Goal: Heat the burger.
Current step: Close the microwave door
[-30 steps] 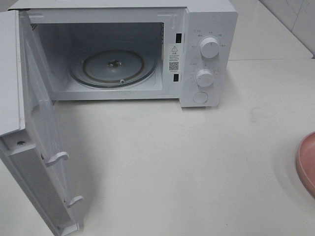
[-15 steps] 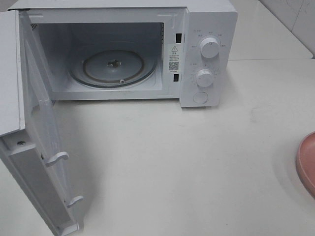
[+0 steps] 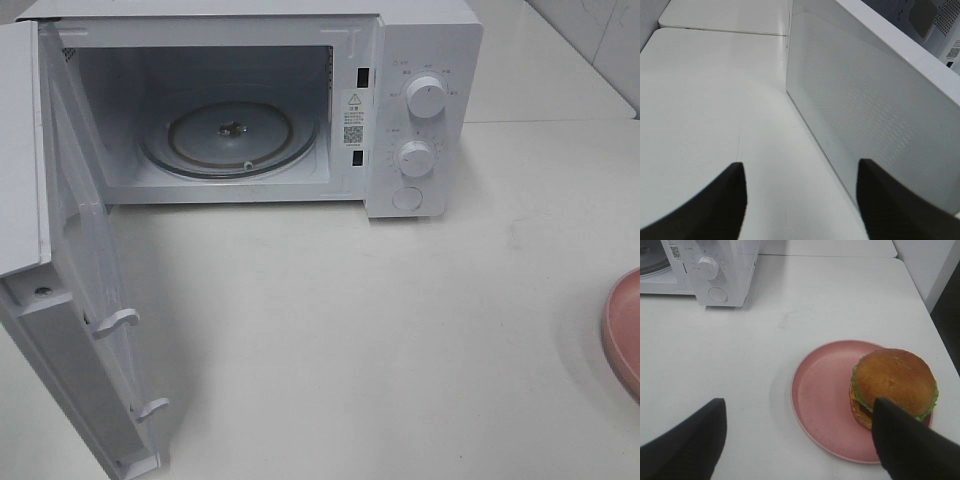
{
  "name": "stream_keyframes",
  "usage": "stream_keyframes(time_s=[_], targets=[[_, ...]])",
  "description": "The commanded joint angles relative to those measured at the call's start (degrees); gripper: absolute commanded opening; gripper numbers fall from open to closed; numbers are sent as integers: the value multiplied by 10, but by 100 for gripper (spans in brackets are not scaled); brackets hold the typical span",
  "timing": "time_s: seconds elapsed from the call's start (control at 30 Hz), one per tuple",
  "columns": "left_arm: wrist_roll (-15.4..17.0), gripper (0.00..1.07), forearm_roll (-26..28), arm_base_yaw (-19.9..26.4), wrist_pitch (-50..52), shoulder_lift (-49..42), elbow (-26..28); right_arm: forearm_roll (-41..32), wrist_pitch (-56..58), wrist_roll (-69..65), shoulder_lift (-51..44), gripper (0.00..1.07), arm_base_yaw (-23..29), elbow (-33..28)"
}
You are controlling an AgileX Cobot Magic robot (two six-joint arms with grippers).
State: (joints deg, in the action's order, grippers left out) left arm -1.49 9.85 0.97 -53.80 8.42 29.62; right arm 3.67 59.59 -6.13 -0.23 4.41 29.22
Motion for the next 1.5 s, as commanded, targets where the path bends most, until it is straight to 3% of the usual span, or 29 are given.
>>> stream_keyframes(time_s=[0.03, 0.07, 0.1, 0.17, 0.2, 0.43, 0.6, 0.67, 0.93, 1.07, 1.17, 1.27, 1.33, 1.37, 1.43, 1.47, 1.5], targets=[[2, 30, -6, 0, 54, 45, 5, -1, 2, 5, -15, 76, -3, -1], [2, 30, -6, 0, 54, 45, 5, -1, 2, 5, -15, 76, -3, -1], [-2, 15, -12, 0, 77, 65, 3, -1, 2, 5, -15, 76, -3, -1], [-2, 9, -16, 0, 84, 74, 3, -1, 2, 5, -15, 76, -3, -1], [-2, 0, -21, 0, 102, 98, 3, -1, 2, 5, -15, 76, -3, -1], [-1, 0, -26, 0, 204, 144, -33, -1, 2, 5, -15, 76, -3, -1], [-23, 0, -25, 0, 307, 178, -78, -1, 2, 5, -15, 76, -3, -1], [-45, 0, -22, 0, 383, 200, -107, -1, 2, 5, -15, 76, -3, -1], [-60, 0, -12, 0, 594, 288, -166, -1, 2, 5, -15, 76, -3, -1], [-60, 0, -28, 0, 685, 356, -178, -1, 2, 5, -15, 76, -3, -1], [-60, 0, -36, 0, 697, 372, -178, -1, 2, 5, -15, 76, -3, -1], [-52, 0, -58, 0, 728, 415, -178, -1, 2, 5, -15, 76, -3, -1], [2, 0, -120, 0, 773, 462, -178, -1, 2, 5, -15, 76, -3, -1], [2, 0, -120, 0, 773, 462, -178, -1, 2, 5, -15, 76, -3, -1], [55, 0, -180, 0, 816, 494, -178, -1, 2, 5, -15, 76, -3, -1], [55, 0, -180, 0, 816, 494, -178, -1, 2, 5, -15, 76, -3, -1], [74, 0, -203, 0, 831, 506, -178, -1, 2, 5, -15, 76, -3, -1]])
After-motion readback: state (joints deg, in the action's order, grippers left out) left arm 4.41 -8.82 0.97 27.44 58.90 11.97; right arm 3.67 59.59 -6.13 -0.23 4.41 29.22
